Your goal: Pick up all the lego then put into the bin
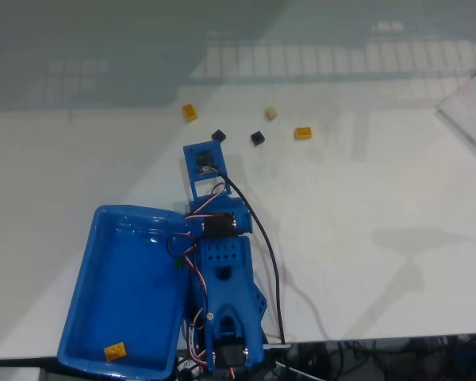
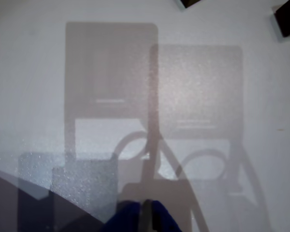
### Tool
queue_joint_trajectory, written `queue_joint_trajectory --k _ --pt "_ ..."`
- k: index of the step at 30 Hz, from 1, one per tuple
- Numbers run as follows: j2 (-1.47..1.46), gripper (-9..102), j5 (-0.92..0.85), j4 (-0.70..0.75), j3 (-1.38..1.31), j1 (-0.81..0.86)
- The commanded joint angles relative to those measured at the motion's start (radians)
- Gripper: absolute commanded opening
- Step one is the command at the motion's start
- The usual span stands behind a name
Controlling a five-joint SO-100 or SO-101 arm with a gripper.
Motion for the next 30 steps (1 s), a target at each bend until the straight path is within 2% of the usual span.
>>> queue_joint_trajectory --k 1,8,12,17,22,30 --pt "0.018 8 0.018 -0.035 0.037 -0.006" --pt "0.018 24 0.106 -0.287 0.037 0.000" --pt "0.006 26 0.120 -0.402 0.032 0.011" --pt "-0.172 27 0.183 -0.589 -0.037 0.015" --pt "-0.446 27 0.354 -0.747 -0.210 0.008" --pt "-0.954 27 0.583 -0.764 -0.612 0.044"
